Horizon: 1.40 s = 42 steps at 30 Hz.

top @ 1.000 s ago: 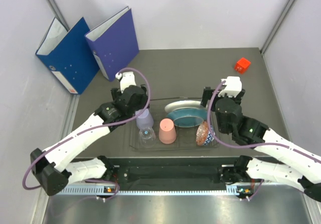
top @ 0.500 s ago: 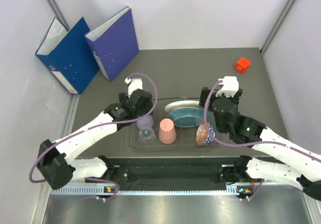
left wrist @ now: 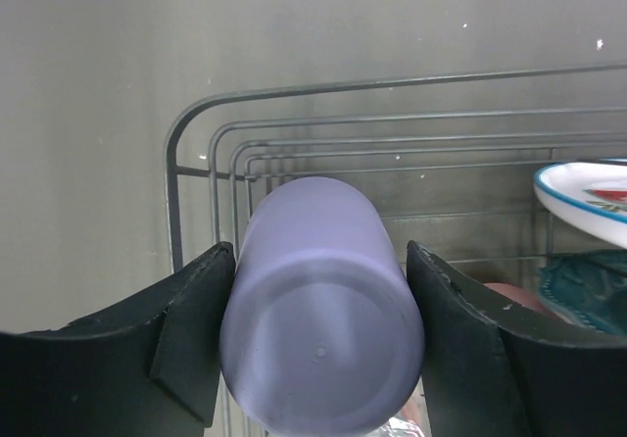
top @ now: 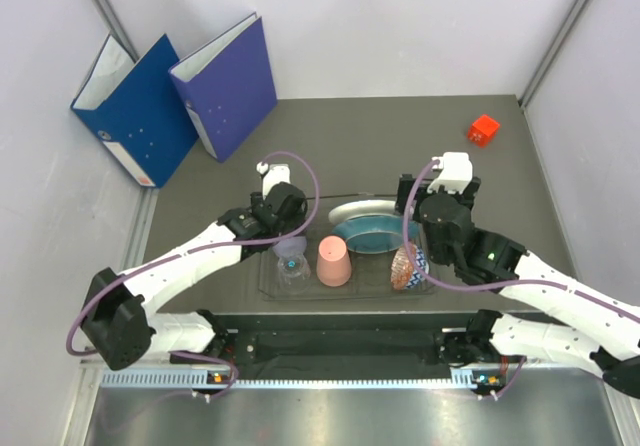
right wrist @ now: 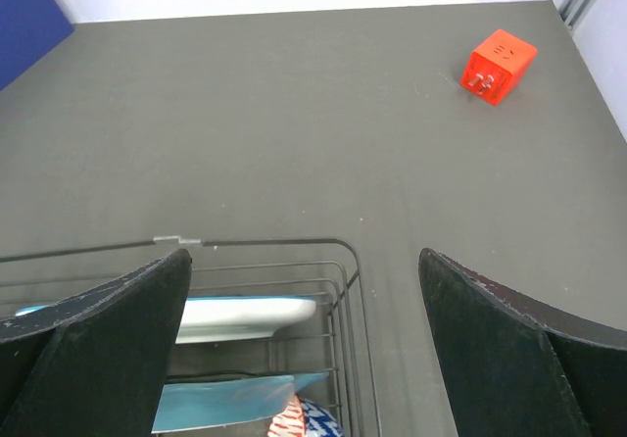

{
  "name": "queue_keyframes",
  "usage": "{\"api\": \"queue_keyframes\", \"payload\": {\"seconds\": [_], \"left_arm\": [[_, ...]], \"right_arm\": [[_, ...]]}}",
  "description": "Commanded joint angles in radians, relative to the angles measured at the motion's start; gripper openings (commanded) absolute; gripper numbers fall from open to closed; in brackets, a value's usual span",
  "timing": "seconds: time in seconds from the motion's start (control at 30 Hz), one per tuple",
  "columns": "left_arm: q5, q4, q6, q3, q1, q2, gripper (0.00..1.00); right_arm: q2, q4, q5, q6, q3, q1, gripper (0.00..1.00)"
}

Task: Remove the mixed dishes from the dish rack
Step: Pick up the cup from the dish rack, then place the cup at the center of the board.

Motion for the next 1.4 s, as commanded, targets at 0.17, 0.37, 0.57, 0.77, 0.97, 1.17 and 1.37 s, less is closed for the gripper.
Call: {"api": "queue_keyframes", "payload": {"seconds": [0.17, 0.37, 0.57, 0.77, 0.97, 1.17, 1.37], "left_arm": [[0.045, 0.040, 0.032, 0.013, 0.000, -0.058, 0.40], [0.054, 0.031, 0.137, 0.125, 0.000, -0.133, 0.32], [0.094, 0.011, 0.229, 0.310, 0.000, -0.183, 0.10], [0.216, 0.103, 0.254, 0.444, 0.012, -0.148, 0.00], [0.738, 0.366, 0.053, 0.441, 0.218, -0.043, 0.00], [1.137, 1.279, -0.606, 0.222, 0.404, 0.102, 0.00], [1.212, 1.715, -0.912, 0.242, 0.385, 0.299, 0.00]], "right_arm": [[0.007, 0.017, 0.010, 0.009, 0.002, 0.016, 1.00], [0.004, -0.008, 0.051, 0.027, 0.030, 0.016, 1.00], [-0.082, 0.104, 0.025, -0.046, 0.011, 0.016, 0.97], [-0.159, 0.146, -0.151, -0.069, 0.059, 0.002, 0.97], [-0.185, 0.185, -0.459, 0.007, 0.094, -0.160, 0.94], [-0.240, 0.369, -0.973, 0.153, 0.028, -0.474, 0.95], [-0.165, 0.558, -1.267, 0.295, 0.013, -0.587, 0.93]]}}
